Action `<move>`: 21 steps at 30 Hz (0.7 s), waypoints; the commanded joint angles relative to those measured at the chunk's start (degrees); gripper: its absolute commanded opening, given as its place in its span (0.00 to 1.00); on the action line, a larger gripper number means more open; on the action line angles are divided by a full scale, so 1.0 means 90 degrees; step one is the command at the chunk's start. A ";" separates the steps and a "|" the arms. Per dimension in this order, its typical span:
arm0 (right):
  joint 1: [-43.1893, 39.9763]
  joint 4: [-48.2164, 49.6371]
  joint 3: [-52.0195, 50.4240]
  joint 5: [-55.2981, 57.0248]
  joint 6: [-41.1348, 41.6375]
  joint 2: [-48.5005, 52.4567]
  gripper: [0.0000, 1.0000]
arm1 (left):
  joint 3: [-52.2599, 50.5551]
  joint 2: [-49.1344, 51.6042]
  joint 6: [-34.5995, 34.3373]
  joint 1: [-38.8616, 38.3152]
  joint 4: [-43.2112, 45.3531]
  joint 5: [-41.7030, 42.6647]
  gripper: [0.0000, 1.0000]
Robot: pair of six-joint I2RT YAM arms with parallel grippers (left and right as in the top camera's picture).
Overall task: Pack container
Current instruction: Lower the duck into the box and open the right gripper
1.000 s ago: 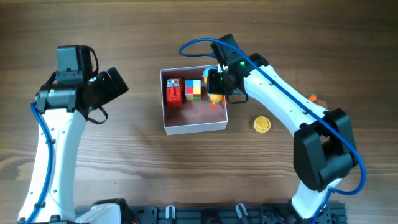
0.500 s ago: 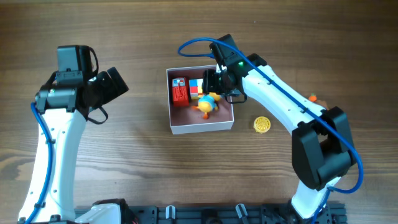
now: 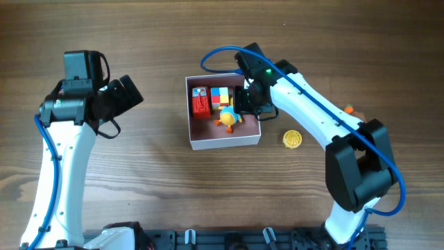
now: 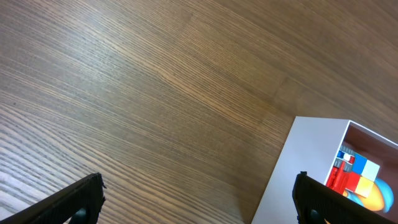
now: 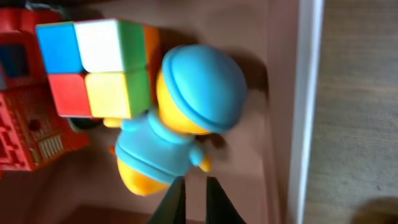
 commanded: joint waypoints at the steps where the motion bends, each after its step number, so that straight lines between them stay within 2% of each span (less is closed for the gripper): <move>1: -0.0002 -0.0090 -0.0007 0.0044 -0.0087 0.0087 0.31 | -0.0063 0.0049 -0.0087 0.0039 0.0015 0.0029 0.98; 8: -0.0002 0.0085 -0.0007 0.0061 -0.0129 0.0767 0.30 | -0.0063 0.0049 -0.0085 0.0041 0.0015 0.0027 0.98; 9: -0.0002 0.0151 -0.0007 0.0061 -0.0129 0.0857 0.13 | -0.0063 0.0049 -0.0085 0.0041 0.0017 0.0027 0.98; 10: -0.0002 0.0223 -0.0007 0.0061 -0.0126 0.0865 0.04 | -0.0063 0.0049 -0.0085 0.0041 0.0017 0.0027 0.98; 15: -0.0002 0.0308 0.0005 0.0117 -0.0129 0.0855 0.04 | -0.0063 0.0049 -0.0085 0.0041 0.0017 0.0027 0.98; 21: -0.0002 0.0459 0.0027 0.0879 -0.0180 0.0491 0.04 | -0.0063 0.0049 -0.0085 0.0041 0.0017 0.0027 0.98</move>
